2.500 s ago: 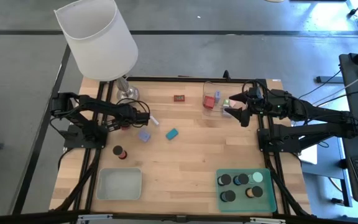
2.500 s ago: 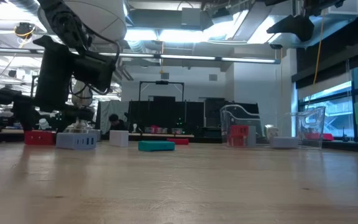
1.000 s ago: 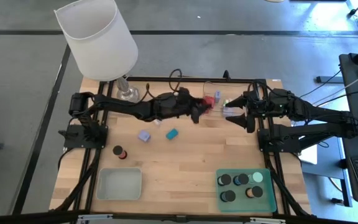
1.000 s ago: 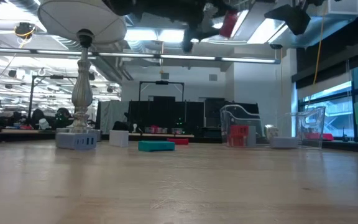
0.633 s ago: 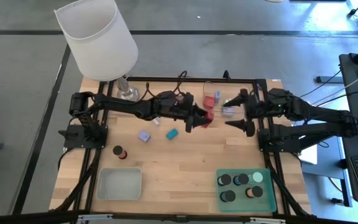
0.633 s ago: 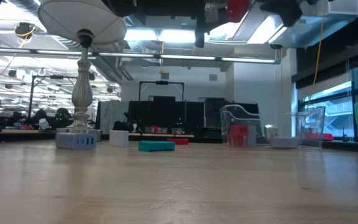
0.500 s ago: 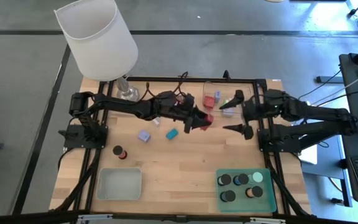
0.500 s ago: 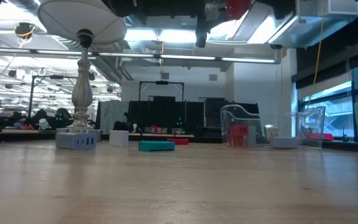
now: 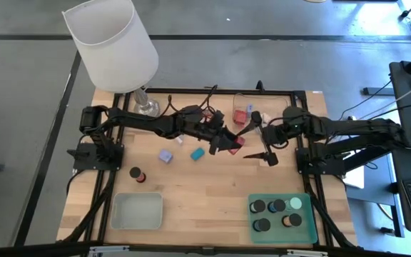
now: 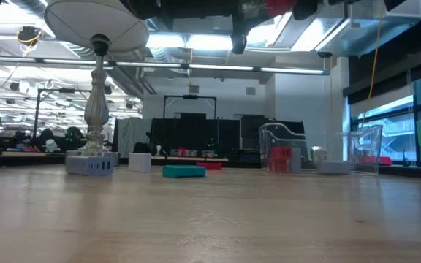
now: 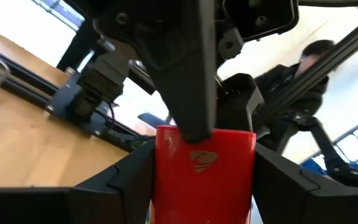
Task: Pick & Place Office items
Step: Put the red charger adapter into the transparent bin
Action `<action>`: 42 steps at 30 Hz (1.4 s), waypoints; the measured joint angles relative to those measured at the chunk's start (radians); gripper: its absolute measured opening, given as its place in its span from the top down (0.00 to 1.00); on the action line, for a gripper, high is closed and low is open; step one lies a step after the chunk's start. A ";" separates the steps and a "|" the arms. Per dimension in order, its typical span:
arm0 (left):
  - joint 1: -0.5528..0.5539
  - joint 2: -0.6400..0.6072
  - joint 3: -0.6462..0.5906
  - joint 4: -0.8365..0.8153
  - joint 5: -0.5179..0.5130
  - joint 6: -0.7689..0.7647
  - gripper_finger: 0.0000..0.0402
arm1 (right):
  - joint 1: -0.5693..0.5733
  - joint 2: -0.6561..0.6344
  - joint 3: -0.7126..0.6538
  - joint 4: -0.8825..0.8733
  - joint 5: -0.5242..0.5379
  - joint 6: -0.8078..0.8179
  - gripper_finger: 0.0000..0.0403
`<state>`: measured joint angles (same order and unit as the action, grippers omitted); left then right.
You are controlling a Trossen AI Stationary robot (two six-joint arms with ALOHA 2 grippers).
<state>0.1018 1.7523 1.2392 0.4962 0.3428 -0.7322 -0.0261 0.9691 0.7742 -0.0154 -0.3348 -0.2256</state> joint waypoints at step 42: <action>0.118 -0.003 0.000 -0.033 0.010 -0.118 0.32 | -0.055 0.000 0.000 -0.074 -0.125 0.404 0.70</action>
<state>0.2198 1.7493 1.2395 0.4635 0.3526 -0.8500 -0.0813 0.9691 0.7746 -0.0889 -0.4596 0.1779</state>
